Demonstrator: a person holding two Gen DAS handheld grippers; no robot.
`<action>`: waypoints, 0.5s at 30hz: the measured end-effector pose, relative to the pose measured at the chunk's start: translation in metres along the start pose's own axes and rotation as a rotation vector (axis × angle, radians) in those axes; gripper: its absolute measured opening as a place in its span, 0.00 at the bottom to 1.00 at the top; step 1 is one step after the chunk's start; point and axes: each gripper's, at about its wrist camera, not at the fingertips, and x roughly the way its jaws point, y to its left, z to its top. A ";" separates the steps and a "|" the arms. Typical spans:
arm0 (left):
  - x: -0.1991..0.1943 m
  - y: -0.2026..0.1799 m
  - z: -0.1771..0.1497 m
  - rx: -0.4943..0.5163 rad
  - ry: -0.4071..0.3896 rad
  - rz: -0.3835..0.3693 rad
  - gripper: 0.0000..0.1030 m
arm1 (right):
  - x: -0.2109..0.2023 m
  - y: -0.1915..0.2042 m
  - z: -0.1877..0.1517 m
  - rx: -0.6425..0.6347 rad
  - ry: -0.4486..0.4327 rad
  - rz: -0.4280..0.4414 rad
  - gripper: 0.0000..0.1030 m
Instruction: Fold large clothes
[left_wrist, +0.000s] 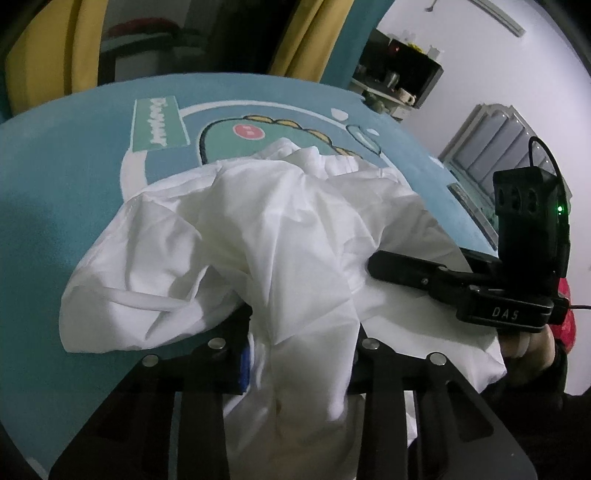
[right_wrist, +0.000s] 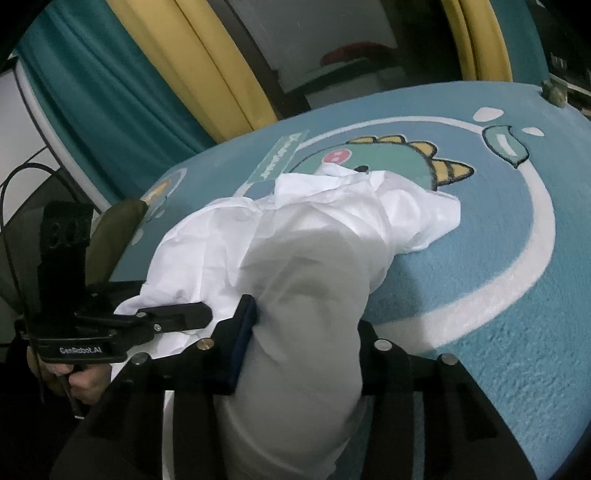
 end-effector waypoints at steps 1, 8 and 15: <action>0.000 0.002 0.000 -0.002 0.004 -0.006 0.39 | -0.001 0.001 0.000 -0.009 0.007 -0.005 0.48; 0.001 0.000 -0.001 0.019 -0.024 -0.002 0.36 | 0.000 0.001 -0.002 -0.021 -0.009 -0.003 0.51; -0.005 -0.004 -0.001 0.031 -0.066 -0.035 0.27 | -0.008 0.009 0.000 -0.038 -0.058 -0.022 0.26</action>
